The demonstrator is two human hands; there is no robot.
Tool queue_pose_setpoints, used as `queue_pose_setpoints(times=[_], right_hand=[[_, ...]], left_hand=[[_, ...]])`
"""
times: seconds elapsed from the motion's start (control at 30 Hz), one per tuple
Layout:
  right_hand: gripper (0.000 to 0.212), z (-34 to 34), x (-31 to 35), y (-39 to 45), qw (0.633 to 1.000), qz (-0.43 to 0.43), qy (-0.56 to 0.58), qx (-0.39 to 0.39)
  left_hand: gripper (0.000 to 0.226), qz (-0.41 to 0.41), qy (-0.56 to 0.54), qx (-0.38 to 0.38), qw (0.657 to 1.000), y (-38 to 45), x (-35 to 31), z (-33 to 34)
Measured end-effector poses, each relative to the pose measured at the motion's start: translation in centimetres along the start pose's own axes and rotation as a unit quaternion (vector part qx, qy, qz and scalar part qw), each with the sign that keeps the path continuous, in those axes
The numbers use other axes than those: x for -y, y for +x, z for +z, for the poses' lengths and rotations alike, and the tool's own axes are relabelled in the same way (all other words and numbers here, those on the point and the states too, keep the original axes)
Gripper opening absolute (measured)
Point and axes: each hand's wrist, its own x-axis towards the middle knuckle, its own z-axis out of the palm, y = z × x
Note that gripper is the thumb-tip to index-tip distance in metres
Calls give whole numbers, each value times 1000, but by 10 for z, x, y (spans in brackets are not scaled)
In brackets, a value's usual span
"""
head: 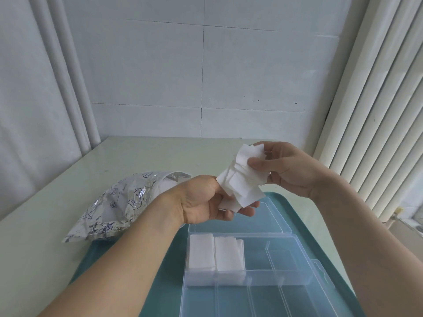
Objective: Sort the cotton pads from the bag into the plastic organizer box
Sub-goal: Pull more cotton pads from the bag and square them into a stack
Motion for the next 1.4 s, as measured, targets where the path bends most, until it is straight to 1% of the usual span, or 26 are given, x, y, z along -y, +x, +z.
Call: queue_pose_setpoints(times=[0.1,0.2,0.27,0.37,0.43,0.5,0.63,0.73,0.83,0.93,1.0,1.07,1.13,1.17,1.23,1.3,1.33,1.4], right_hand=[[27,-2,-2,1,999,9,-33,-5],[27,-1,-3,1,997,23,-69,2],[27,1,-3,1,996,28,-83,9],[28,1,-2,1,996,22,-84,-3],[29,1,-1,1,998,11,-65,-18],[31,1,1,0,999,5,-20,-42],[33,0,6,1,994,4,66,-89],[35,-3,11,2,979,24,152,-133],[37,-5,11,2,968,51,199,-147],[34,-3,9,2,969,67,190,-139],[32,-2,8,3,971,71,182,-137],[32,-2,6,4,974,82,159,-139],[32,-1,3,6,978,102,111,-144],[31,0,2,6,979,113,89,-148],[24,4,1,6,978,121,68,-153],[14,9,1,6,982,111,69,-138],[12,11,2,6,984,105,73,-125],[20,15,3,5,988,99,67,-99]], left_hand=[[46,-27,-99,40,994,4,2,5],[51,-40,-179,62,981,6,3,11],[54,-46,-193,70,978,7,3,11],[67,-49,-199,50,978,8,3,9],[75,-51,-217,39,974,8,3,7],[77,-52,-224,35,973,7,3,5],[71,-56,-233,3,971,7,2,5],[69,-54,-266,-32,962,7,2,7],[66,-38,-301,-77,950,10,1,6],[60,-19,-323,-122,938,12,1,5],[59,-4,-331,-133,934,13,1,5],[58,15,-338,-125,933,14,0,6],[56,28,-316,-115,941,13,-1,5],[51,32,-294,-115,948,12,-1,5],[36,37,-253,-115,960,12,-1,6],[25,34,-242,-116,963,12,0,6],[24,27,-246,-111,962,11,1,6],[30,5,-264,-83,961,10,2,6]])
